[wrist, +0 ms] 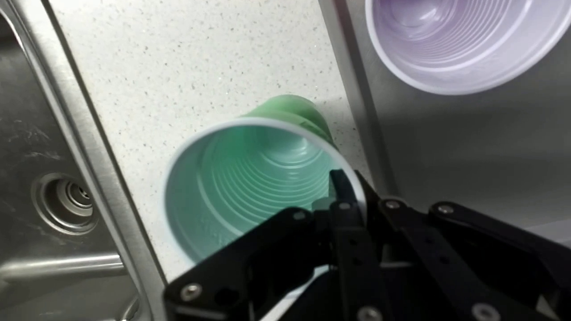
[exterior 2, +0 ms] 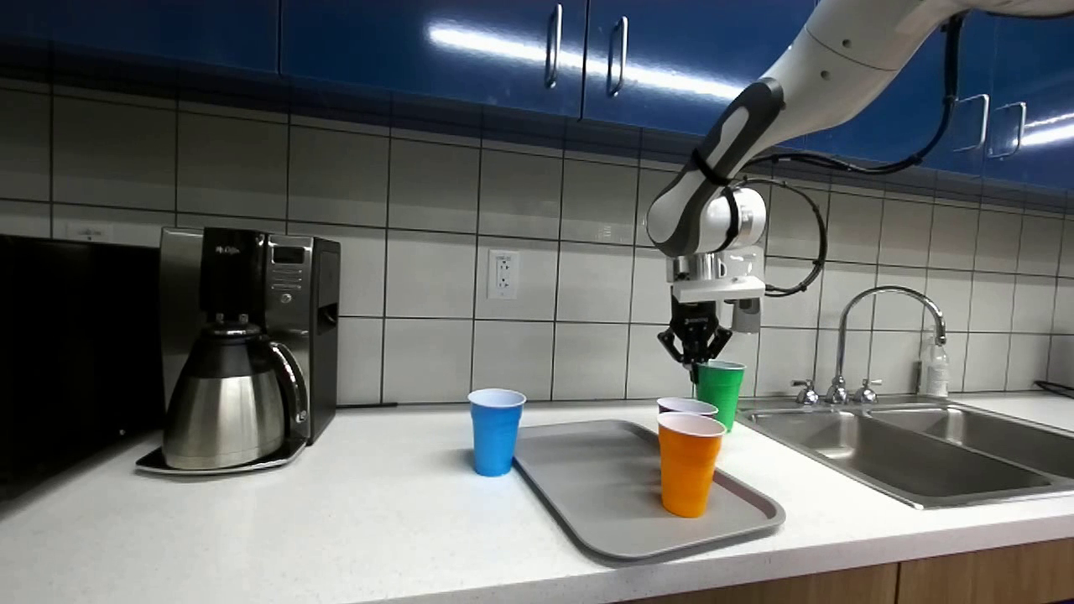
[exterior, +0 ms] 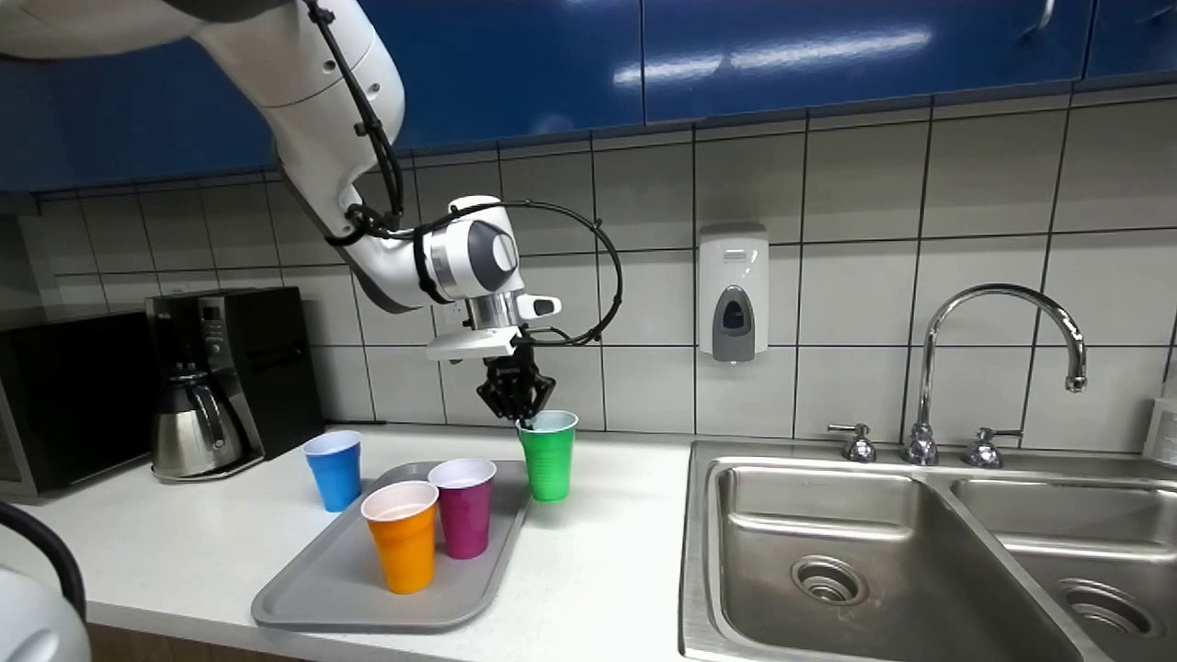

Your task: Put the purple, green and blue cups onto the tray

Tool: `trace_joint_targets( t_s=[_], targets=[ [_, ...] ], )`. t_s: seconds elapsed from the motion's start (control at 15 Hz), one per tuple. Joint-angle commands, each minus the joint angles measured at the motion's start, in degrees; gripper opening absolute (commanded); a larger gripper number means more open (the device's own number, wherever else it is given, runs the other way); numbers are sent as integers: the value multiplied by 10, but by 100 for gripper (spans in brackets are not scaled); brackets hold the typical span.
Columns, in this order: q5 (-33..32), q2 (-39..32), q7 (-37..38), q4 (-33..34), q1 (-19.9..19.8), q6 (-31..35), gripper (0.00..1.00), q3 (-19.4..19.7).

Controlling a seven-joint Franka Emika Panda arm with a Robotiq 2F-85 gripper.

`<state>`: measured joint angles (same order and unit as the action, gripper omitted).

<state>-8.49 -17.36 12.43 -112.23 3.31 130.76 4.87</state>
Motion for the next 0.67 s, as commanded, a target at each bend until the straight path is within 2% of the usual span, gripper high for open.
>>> trace_joint_targets(
  t_s=[0.0, 0.6],
  targets=[
    [-9, 0, -1, 26, 5, -28, 1, -12],
    [-10, -42, 4, 80, 26, -33, 1, -28]
  ],
)
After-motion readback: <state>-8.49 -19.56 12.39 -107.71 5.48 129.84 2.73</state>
